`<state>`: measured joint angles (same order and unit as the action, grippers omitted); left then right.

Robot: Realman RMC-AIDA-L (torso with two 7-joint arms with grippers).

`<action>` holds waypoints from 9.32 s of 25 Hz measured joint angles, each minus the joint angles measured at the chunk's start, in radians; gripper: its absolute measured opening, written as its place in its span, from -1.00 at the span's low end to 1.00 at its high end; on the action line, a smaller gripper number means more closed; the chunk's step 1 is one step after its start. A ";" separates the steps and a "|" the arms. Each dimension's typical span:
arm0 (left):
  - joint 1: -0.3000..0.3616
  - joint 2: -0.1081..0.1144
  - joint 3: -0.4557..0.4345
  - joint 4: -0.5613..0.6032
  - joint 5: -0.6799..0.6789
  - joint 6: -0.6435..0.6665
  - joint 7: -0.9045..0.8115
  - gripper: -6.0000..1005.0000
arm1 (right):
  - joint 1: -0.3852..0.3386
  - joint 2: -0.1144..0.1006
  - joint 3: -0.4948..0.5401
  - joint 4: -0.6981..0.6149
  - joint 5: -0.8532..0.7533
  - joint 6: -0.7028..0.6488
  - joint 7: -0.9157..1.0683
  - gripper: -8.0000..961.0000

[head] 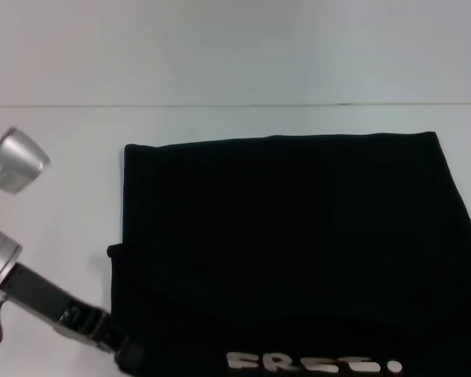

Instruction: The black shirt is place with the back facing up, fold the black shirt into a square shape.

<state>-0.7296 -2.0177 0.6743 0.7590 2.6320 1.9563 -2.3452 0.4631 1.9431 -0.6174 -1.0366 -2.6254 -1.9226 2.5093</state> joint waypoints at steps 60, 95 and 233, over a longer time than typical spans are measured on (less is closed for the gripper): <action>-0.173 -0.047 0.196 -0.201 -0.112 -1.268 -0.198 -0.78 | 0.367 0.029 -0.201 0.553 0.172 1.351 0.022 -0.74; 0.272 -0.059 -0.333 -0.209 -0.507 -0.519 -0.346 0.52 | -0.004 0.088 0.149 0.457 0.988 0.537 -0.758 0.64; 0.039 -0.064 0.125 -0.034 -0.853 -0.373 0.070 0.31 | 0.078 -0.009 0.165 0.505 0.736 0.601 -0.539 0.64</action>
<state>-0.6905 -2.0821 0.7991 0.7253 1.7790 1.5837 -2.2748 0.5407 1.9342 -0.4528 -0.5320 -1.8895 -1.3219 1.9702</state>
